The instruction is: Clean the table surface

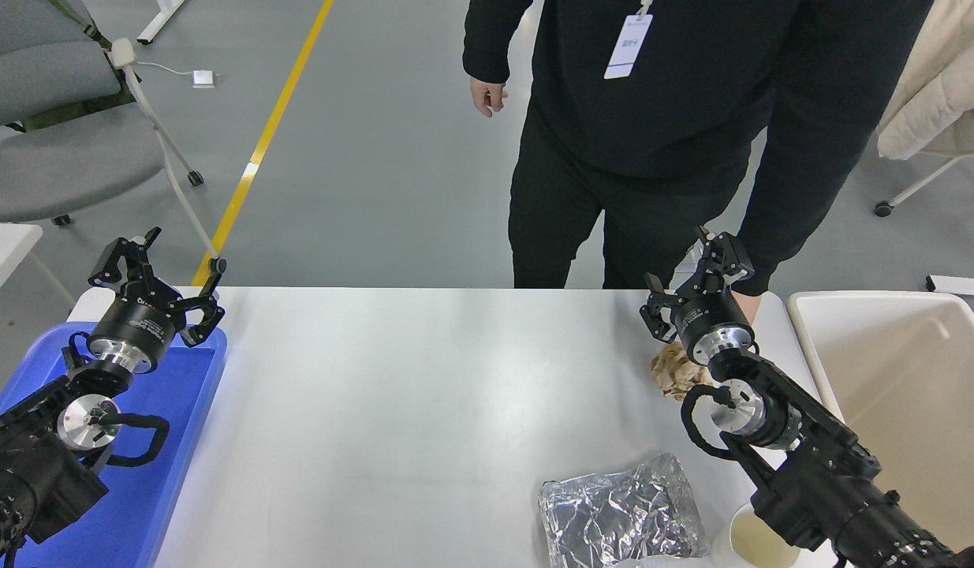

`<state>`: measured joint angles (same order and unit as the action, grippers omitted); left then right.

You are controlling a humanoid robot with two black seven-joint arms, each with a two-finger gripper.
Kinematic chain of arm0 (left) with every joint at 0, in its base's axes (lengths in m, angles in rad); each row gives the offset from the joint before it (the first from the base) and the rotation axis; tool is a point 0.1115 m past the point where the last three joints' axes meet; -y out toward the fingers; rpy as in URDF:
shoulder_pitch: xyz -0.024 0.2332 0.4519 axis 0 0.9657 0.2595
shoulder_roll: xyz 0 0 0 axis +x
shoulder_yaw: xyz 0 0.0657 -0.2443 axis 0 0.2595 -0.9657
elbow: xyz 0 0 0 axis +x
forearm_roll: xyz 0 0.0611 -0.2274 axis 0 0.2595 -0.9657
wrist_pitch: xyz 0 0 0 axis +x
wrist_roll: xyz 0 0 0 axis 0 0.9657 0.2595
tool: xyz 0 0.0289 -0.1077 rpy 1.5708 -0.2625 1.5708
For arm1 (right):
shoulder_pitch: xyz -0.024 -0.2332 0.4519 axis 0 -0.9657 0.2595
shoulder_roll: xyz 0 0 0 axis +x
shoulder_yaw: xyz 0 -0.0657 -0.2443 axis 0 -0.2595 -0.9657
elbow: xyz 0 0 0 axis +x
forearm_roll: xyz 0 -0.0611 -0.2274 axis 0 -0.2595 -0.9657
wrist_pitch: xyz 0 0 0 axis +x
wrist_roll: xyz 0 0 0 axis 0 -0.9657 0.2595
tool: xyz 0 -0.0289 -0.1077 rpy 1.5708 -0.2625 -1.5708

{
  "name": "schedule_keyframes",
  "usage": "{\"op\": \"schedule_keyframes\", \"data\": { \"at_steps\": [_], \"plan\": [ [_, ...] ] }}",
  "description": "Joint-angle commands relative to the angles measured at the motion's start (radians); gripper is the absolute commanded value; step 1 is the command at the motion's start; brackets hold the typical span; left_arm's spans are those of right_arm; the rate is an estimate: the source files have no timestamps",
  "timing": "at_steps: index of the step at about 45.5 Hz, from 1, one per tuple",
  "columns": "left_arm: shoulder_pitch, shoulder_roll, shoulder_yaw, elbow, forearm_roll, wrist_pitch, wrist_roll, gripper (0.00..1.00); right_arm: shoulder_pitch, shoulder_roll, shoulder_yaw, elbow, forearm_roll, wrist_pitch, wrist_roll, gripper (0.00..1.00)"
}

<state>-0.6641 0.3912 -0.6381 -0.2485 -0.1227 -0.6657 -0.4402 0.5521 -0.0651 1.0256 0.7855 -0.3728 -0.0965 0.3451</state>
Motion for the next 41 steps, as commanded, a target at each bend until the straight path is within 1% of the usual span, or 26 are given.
{"op": "schedule_keyframes", "data": {
  "at_steps": [1, 41],
  "plan": [
    [0.0, 0.0, 0.0, 0.0, 0.0, 0.0, 0.0, 1.0, 0.0, 0.001, 0.001, 0.0, 0.0, 0.0, 0.0, 1.0],
    [0.0, 0.0, 0.0, 0.0, 0.0, 0.0, 0.0, 1.0, 0.022, -0.001, -0.006, 0.0, 0.0, 0.006, 0.002, 1.0]
  ]
}}
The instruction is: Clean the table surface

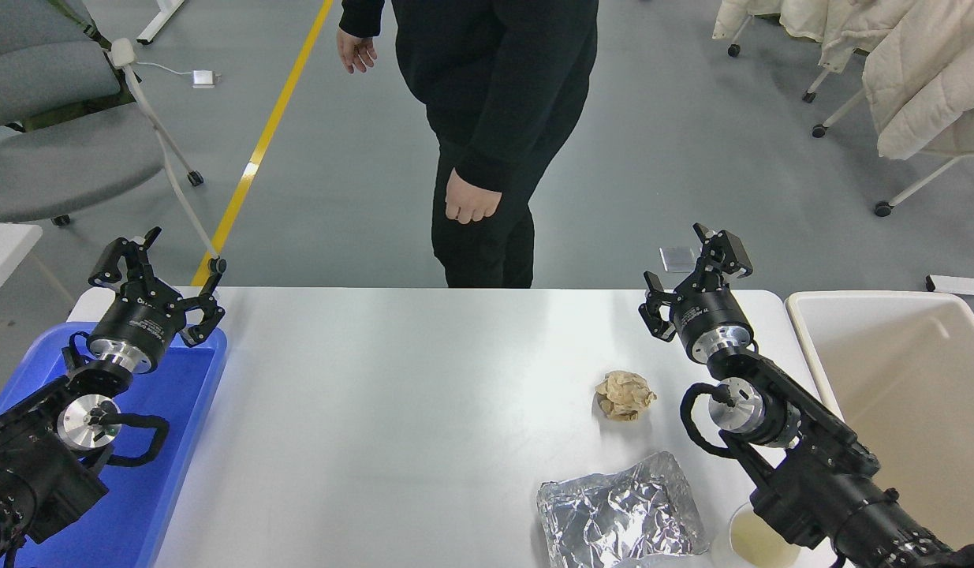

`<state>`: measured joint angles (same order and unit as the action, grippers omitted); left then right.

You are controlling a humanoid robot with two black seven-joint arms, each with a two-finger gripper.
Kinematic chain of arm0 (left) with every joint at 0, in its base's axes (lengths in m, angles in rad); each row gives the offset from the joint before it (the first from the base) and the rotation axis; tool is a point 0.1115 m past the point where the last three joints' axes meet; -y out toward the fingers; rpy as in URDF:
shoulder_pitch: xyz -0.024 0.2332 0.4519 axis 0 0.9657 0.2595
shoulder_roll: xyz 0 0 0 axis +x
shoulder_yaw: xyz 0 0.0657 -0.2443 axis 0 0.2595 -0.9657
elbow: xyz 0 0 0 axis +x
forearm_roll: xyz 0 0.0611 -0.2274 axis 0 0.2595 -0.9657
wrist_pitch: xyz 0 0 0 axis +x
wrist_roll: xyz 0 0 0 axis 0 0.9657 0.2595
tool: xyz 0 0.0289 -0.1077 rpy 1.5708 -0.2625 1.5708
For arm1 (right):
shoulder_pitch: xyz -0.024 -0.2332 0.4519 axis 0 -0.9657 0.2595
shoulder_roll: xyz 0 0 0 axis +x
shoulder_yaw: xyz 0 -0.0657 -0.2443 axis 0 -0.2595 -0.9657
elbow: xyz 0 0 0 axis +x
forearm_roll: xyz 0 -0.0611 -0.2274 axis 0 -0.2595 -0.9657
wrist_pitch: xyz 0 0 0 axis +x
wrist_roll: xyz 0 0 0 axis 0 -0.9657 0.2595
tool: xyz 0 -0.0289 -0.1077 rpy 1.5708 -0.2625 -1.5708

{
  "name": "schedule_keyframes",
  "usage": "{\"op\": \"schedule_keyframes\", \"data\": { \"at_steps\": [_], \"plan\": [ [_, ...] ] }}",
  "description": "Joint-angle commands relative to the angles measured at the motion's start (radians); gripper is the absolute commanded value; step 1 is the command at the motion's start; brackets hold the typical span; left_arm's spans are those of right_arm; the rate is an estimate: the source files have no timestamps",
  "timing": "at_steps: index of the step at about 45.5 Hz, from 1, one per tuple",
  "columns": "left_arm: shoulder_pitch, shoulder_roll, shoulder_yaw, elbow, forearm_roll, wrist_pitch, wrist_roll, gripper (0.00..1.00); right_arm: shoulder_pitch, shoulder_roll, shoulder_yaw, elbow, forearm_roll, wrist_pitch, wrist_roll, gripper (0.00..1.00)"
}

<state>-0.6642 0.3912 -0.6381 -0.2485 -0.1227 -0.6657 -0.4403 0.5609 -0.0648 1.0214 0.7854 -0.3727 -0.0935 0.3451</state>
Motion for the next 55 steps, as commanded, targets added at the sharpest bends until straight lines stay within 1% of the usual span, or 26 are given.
{"op": "schedule_keyframes", "data": {
  "at_steps": [1, 33, 40, 48, 55],
  "plan": [
    [0.0, 0.0, 0.0, 0.0, 0.0, 0.0, 0.0, 1.0, 0.016, -0.001, -0.001, 0.0, 0.0, 0.003, 0.002, 1.0],
    [0.0, 0.0, 0.0, 0.0, 0.0, 0.0, 0.0, 1.0, 0.031, -0.02, 0.006, -0.003, 0.0, 0.003, 0.002, 1.0],
    [0.0, 0.0, 0.0, 0.0, 0.0, 0.0, 0.0, 1.0, 0.039, -0.023, 0.0, 0.002, 0.0, 0.018, 0.002, 1.0],
    [0.0, 0.0, 0.0, 0.0, 0.0, 0.0, 0.0, 1.0, 0.083, -0.043, -0.067, 0.009, -0.014, 0.018, 0.002, 1.0],
    [0.0, 0.0, 0.0, 0.0, 0.0, 0.0, 0.0, 1.0, 0.146, -0.13, -0.259, 0.011, -0.017, 0.009, 0.002, 1.0]
  ]
}}
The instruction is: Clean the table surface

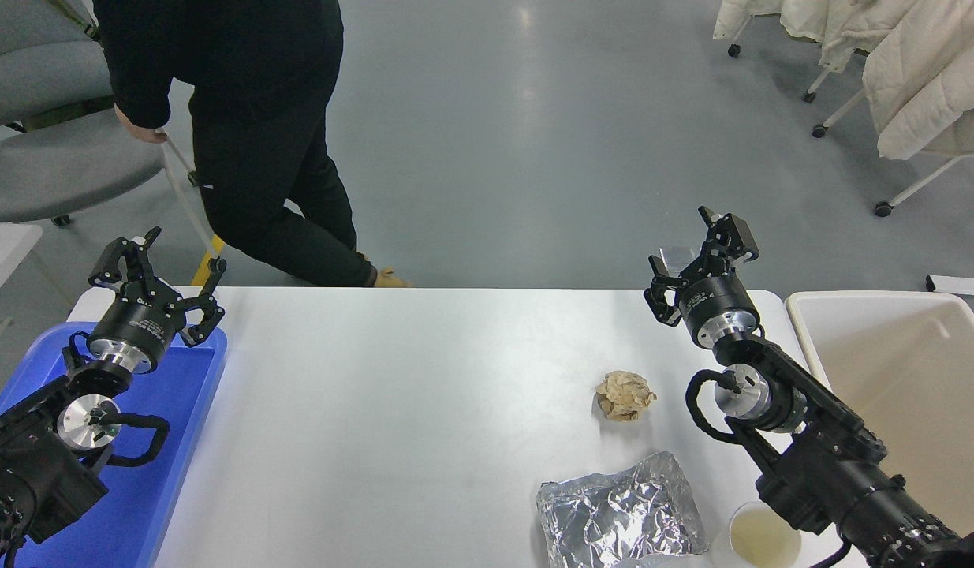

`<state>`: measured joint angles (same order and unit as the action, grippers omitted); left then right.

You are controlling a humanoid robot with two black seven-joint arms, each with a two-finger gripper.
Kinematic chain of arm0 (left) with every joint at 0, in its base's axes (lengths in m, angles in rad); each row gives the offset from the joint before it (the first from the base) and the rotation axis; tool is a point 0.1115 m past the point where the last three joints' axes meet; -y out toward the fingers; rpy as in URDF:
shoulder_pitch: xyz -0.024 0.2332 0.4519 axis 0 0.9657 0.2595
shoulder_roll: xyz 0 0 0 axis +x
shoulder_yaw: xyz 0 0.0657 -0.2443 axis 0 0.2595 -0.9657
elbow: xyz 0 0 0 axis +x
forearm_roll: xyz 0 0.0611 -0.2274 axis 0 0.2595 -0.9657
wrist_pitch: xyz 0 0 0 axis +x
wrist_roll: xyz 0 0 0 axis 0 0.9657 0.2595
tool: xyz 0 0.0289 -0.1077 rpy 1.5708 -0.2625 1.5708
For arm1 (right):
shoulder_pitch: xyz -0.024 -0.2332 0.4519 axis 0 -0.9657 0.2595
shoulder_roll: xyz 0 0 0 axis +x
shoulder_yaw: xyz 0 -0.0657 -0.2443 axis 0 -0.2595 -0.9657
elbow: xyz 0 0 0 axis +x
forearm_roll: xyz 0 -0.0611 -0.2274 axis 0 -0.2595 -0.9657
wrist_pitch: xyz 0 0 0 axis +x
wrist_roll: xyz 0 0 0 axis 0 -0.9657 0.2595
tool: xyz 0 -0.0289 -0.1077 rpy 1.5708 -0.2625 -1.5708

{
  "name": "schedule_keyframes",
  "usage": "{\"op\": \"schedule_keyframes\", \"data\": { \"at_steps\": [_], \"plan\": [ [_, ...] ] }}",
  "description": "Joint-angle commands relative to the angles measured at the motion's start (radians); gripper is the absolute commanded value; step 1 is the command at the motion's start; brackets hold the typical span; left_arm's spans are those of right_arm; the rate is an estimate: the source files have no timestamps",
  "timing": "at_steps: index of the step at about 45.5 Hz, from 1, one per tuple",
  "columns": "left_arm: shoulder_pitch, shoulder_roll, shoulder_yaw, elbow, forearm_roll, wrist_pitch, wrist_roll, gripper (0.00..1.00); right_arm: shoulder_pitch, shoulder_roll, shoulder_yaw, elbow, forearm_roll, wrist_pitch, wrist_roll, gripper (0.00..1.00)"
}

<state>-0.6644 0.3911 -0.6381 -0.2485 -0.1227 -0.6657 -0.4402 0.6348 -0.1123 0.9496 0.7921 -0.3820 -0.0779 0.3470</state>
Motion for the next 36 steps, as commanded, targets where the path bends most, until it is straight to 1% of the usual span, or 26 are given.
{"op": "schedule_keyframes", "data": {
  "at_steps": [1, 8, 17, 21, 28, 36],
  "plan": [
    [0.0, 0.0, 0.0, 0.0, 0.0, 0.0, 0.0, 1.0, 0.084, -0.098, -0.215, 0.003, -0.006, -0.008, 0.0, 1.0],
    [0.0, 0.0, 0.0, 0.0, 0.0, 0.0, 0.0, 1.0, 0.17, -0.2, -0.408, 0.01, -0.003, -0.011, -0.006, 1.0],
    [0.0, 0.0, 0.0, 0.0, 0.0, 0.0, 0.0, 1.0, 0.288, -0.346, -0.702, 0.07, -0.005, -0.002, -0.016, 1.0],
    [0.0, 0.0, 0.0, 0.0, 0.0, 0.0, 0.0, 1.0, 0.348, -0.427, -0.816, 0.14, -0.008, 0.003, -0.025, 1.0],
    [-0.001, 0.0, 0.0, 0.0, 0.0, 0.0, 0.0, 1.0, 0.456, -0.57, -0.983, 0.28, -0.009, 0.018, -0.077, 1.0],
    [0.0, 0.0, 0.0, 0.0, 0.0, 0.0, 0.0, 1.0, 0.568, -0.743, -1.12, 0.464, -0.046, 0.087, -0.152, 1.0]
  ]
}}
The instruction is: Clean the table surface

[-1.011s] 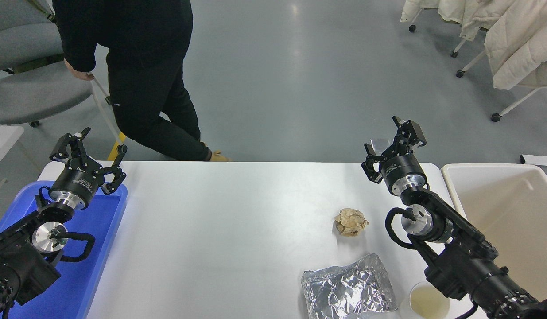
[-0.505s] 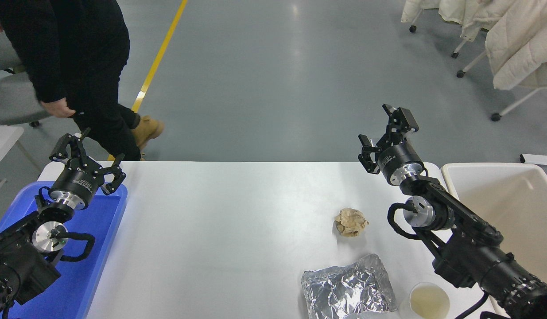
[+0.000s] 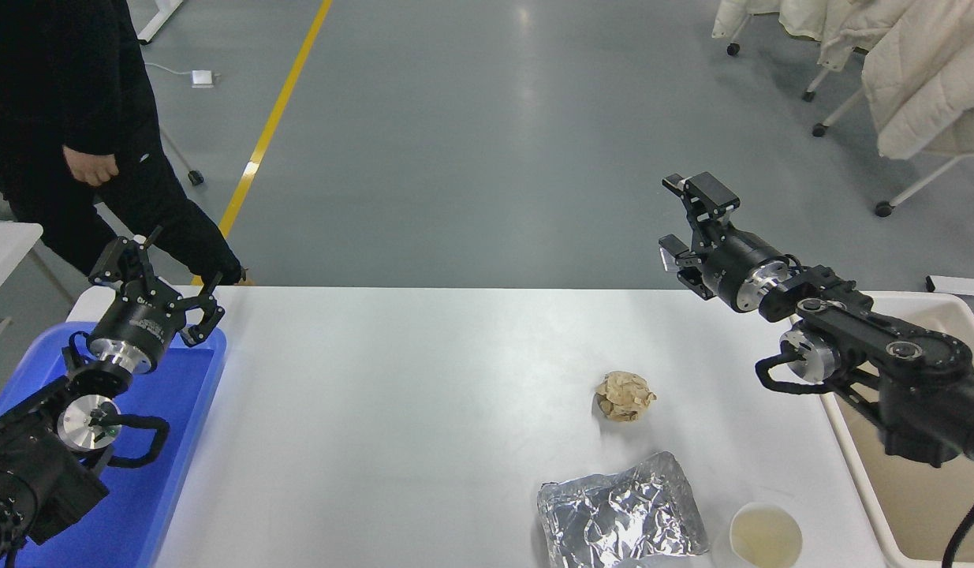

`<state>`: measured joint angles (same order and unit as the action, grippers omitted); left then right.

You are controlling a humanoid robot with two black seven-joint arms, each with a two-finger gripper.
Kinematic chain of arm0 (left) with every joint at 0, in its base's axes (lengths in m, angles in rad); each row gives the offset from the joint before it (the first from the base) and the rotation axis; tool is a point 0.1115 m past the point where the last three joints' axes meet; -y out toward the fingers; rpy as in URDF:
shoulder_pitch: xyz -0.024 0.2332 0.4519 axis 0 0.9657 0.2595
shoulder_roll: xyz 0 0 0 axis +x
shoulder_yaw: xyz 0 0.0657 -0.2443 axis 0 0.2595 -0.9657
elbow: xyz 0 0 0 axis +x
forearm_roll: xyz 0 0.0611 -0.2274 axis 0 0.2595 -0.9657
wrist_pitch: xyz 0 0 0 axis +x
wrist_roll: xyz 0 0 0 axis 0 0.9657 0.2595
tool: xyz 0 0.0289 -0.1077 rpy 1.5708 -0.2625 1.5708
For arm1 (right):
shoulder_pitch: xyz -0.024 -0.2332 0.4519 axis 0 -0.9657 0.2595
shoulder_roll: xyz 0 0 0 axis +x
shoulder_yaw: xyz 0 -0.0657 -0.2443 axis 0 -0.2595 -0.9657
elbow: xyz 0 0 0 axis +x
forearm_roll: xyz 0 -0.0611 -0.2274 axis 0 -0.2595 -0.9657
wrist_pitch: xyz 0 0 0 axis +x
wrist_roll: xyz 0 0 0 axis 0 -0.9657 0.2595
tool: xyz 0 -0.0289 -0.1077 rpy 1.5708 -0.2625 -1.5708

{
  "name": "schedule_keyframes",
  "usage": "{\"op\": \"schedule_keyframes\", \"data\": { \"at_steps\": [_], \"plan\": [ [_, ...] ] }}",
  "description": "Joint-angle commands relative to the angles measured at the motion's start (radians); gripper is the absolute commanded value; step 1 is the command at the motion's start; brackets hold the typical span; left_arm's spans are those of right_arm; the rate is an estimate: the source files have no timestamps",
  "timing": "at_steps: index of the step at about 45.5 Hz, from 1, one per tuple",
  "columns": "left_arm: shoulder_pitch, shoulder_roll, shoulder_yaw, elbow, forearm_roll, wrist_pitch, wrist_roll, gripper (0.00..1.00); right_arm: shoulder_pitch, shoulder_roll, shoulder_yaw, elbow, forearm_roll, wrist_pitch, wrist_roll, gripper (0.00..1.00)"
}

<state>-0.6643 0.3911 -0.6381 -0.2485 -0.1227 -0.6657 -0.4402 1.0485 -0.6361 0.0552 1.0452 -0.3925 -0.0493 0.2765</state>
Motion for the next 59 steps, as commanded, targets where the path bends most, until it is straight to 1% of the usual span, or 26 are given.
{"op": "schedule_keyframes", "data": {
  "at_steps": [1, 7, 15, 18, 25, 30, 40, 59],
  "plan": [
    [0.0, 0.0, 0.0, 0.0, 0.0, 0.0, 0.0, 1.0, 0.168, -0.24, -0.242, 0.234, -0.048, 0.068, -0.095, 1.0],
    [0.0, 0.0, 0.0, 0.0, 0.0, 0.0, 0.0, 1.0, 0.232, -0.358, -0.317, 0.318, -0.121, 0.158, -0.193, 1.0],
    [0.0, 0.0, 0.0, 0.0, 0.0, 0.0, 0.0, 1.0, 0.261, -0.514, -0.376, 0.403, -0.175, 0.27, -0.306, 1.0],
    [-0.001, 0.0, 0.0, 0.0, 0.0, 0.0, 0.0, 1.0, 0.261, -0.577, -0.39, 0.436, -0.21, 0.311, -0.326, 1.0],
    [-0.001, 0.0, 0.0, 0.0, 0.0, 0.0, 0.0, 1.0, 0.26, -0.707, -0.451, 0.495, -0.324, 0.413, -0.335, 1.0],
    [0.0, 0.0, 0.0, 0.0, 0.0, -0.002, 0.0, 1.0, 0.255, -0.767, -0.506, 0.501, -0.377, 0.447, -0.335, 1.0],
    [-0.001, 0.0, 0.0, 0.0, 0.0, -0.002, 0.0, 1.0, 0.235, -0.835, -0.603, 0.547, -0.405, 0.453, -0.332, 1.0],
    [0.0, 0.0, 0.0, 0.0, 0.0, -0.002, 0.0, 1.0, 0.192, -0.827, -0.604, 0.595, -0.379, 0.439, -0.33, 1.0]
  ]
}}
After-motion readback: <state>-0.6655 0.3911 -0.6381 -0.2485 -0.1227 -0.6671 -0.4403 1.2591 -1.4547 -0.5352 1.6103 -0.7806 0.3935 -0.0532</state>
